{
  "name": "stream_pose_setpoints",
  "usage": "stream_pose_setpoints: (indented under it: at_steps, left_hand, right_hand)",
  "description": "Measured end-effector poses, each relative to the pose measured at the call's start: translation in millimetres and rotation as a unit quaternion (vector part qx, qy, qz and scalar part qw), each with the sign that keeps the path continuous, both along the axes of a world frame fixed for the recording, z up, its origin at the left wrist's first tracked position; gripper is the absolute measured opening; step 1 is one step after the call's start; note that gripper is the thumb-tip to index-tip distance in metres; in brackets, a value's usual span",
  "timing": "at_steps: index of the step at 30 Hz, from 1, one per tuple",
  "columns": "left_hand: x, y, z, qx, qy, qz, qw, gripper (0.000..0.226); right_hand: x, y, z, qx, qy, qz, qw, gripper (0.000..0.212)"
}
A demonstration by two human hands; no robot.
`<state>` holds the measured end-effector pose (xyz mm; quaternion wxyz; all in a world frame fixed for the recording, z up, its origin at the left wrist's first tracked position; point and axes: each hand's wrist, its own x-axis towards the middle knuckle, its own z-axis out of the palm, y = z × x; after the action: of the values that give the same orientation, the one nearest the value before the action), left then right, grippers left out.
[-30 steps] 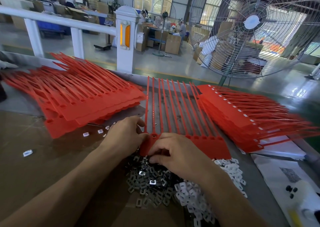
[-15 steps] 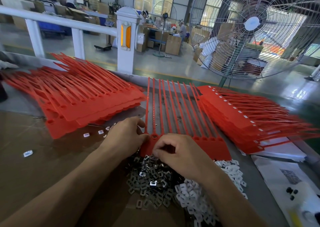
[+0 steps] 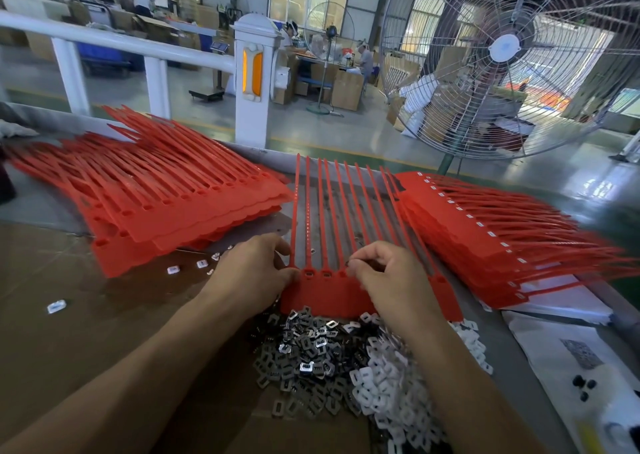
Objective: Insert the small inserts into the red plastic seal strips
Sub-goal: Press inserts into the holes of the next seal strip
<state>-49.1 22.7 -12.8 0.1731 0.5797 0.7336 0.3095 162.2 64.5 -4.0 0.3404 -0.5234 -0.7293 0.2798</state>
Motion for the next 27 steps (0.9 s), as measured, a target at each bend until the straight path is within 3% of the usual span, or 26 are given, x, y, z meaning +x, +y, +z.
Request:
stream_pose_setpoints:
  at_steps: [12, 27]
  left_hand:
    - [-0.6, 1.4, -2.0, 0.000, 0.000, -0.002, 1.000, 0.037]
    - [-0.6, 2.6, -4.1, 0.004, 0.011, -0.001, 1.000, 0.038]
  right_hand:
    - [-9.5, 14.3, -9.6, 0.017, -0.144, -0.001, 0.989, 0.015]
    - [-14.5, 13.8, -11.3, 0.031, -0.150, -0.032, 0.988, 0.010]
